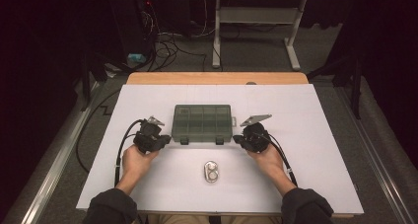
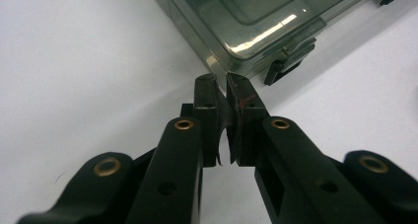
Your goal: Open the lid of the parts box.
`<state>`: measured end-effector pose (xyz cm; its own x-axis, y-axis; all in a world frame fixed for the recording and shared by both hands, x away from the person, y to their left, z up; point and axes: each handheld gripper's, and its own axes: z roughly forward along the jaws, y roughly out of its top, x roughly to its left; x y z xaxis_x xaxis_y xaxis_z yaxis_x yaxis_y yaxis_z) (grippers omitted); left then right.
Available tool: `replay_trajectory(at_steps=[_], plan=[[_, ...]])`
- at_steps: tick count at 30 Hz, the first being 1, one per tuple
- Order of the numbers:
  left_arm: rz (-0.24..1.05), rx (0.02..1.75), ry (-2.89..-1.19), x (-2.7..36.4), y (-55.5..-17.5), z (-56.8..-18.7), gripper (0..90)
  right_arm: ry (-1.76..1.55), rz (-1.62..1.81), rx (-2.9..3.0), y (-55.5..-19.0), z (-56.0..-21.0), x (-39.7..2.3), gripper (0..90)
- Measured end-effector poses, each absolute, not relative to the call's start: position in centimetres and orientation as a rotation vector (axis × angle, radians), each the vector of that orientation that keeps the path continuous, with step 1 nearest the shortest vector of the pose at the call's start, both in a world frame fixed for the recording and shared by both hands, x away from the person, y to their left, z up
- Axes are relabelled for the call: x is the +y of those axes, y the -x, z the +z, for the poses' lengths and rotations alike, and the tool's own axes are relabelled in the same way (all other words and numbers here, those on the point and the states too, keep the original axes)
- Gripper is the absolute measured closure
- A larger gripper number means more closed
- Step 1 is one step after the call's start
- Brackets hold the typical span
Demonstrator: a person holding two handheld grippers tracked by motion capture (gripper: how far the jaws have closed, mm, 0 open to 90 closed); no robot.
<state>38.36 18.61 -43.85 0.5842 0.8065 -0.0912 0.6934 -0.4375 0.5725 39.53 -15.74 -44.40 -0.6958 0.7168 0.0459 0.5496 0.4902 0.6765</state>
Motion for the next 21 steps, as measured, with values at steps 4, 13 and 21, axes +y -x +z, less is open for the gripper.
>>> replay_trajectory(at_steps=[4,13,21], plan=[[0.263,1.193,-2.243,18.7,-38.4,-43.9,83.2,-1.077,1.004,2.498,-39.6,-44.4,-15.7,90.0],[0.249,1.18,-2.204,19.0,-38.3,-43.7,82.4,-1.083,1.03,2.481,-39.6,-44.2,-15.7,89.9],[0.283,1.177,-2.124,19.2,-38.0,-42.9,73.9,-1.073,1.124,2.428,-39.3,-43.0,-15.7,86.3]])
